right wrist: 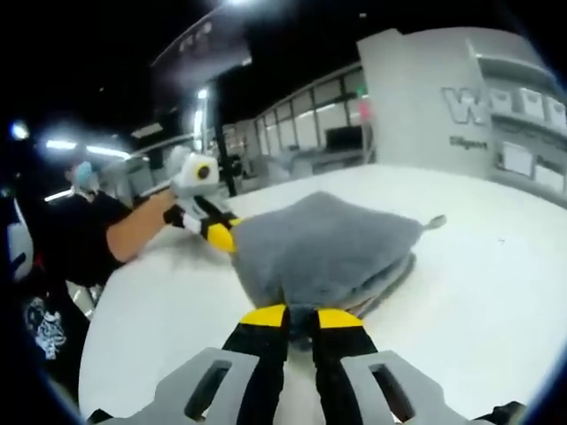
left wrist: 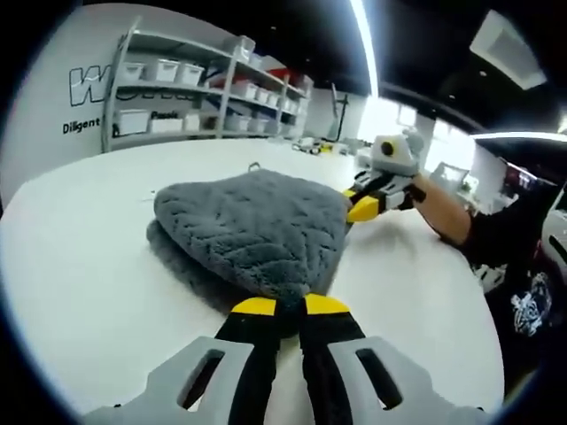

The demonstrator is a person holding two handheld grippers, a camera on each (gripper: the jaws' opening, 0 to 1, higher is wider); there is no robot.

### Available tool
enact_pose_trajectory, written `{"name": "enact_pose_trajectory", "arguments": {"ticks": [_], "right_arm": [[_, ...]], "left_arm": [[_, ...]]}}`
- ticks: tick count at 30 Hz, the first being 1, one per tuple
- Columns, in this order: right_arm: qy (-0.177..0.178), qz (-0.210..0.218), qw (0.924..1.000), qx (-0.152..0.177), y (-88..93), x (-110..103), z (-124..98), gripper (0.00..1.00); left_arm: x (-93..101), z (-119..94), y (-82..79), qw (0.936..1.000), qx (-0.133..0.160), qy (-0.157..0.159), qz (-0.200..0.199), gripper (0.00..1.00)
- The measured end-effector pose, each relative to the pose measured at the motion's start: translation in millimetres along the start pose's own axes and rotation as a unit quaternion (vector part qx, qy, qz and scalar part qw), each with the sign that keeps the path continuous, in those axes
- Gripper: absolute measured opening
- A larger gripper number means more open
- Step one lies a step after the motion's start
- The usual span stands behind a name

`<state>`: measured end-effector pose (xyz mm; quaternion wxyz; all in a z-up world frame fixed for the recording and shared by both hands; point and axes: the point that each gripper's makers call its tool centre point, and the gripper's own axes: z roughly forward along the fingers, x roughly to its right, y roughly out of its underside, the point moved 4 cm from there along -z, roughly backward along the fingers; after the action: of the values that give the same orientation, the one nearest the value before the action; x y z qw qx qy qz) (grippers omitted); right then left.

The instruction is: Open the folded towel by lifting each exposed corner and separating the folded layers until the towel lies flat within the target outline without major curled edges

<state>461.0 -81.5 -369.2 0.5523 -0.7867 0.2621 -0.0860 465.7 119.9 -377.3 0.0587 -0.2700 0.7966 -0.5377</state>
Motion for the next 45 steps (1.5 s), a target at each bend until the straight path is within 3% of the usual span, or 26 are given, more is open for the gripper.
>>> {"name": "enact_pose_trajectory", "arguments": {"ticks": [16,30,45], "right_arm": [[0.005,-0.026,0.9996,0.007,3.3,-12,-2,0.05],[-0.023,-0.039,0.999,0.002,7.2,-25,-10,0.05],[-0.025,-0.039,0.9989,0.004,14.6,-39,-19,0.05]], "left_arm": [[11.8,-2,5.3,0.9999,-0.003,0.001,0.014,0.07],[26.0,-9,9.4,0.9982,-0.018,0.032,0.048,0.07],[40.9,-12,13.4,0.9959,-0.031,0.047,0.071,0.07]]}}
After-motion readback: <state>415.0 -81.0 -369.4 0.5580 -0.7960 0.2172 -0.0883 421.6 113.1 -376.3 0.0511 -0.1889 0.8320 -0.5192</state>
